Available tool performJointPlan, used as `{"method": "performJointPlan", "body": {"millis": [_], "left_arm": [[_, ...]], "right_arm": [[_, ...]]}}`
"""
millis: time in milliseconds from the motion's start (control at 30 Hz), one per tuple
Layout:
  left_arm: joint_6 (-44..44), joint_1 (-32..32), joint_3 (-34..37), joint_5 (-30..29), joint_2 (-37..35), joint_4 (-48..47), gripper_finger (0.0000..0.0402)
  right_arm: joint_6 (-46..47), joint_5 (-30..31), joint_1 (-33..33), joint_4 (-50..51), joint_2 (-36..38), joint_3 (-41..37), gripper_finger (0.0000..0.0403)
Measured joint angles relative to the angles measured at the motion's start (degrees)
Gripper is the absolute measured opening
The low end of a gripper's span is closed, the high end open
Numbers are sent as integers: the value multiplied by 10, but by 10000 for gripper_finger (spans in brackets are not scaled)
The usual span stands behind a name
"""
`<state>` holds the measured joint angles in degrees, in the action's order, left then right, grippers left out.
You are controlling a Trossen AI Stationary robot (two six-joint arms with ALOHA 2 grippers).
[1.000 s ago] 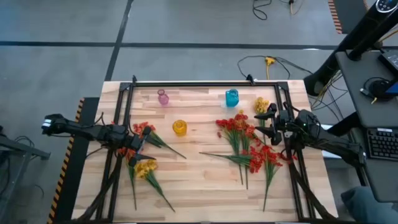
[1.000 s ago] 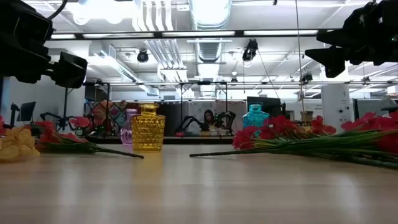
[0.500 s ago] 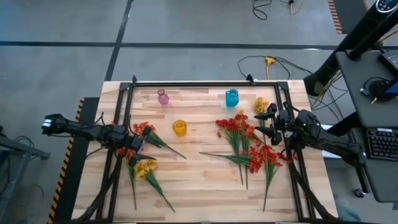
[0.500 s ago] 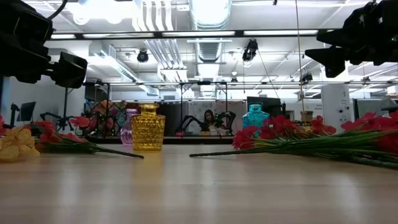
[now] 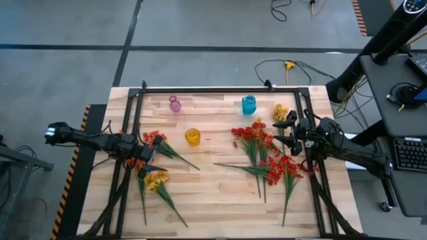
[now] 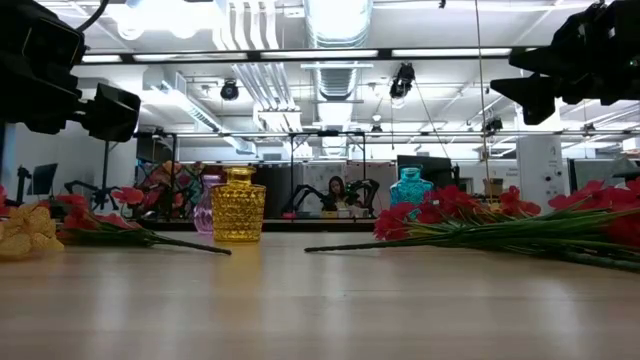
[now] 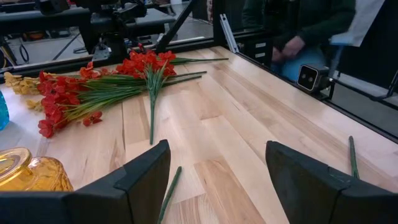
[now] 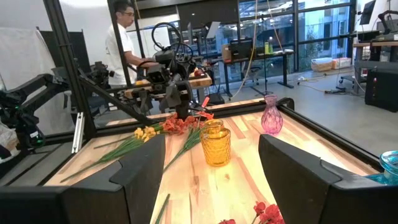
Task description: Sort flowers into vase by color
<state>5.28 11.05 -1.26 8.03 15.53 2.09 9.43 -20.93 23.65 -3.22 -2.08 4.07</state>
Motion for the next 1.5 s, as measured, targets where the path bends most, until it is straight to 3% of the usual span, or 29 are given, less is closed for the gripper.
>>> {"method": "performJointPlan", "body": {"millis": [1400,1500], "left_arm": [[0,0,0,0,0,0,246],[0,0,0,0,0,0,246]], "right_arm": [[1,0,0,0,0,0,251],[56,0,0,-2,0,0,251]]}}
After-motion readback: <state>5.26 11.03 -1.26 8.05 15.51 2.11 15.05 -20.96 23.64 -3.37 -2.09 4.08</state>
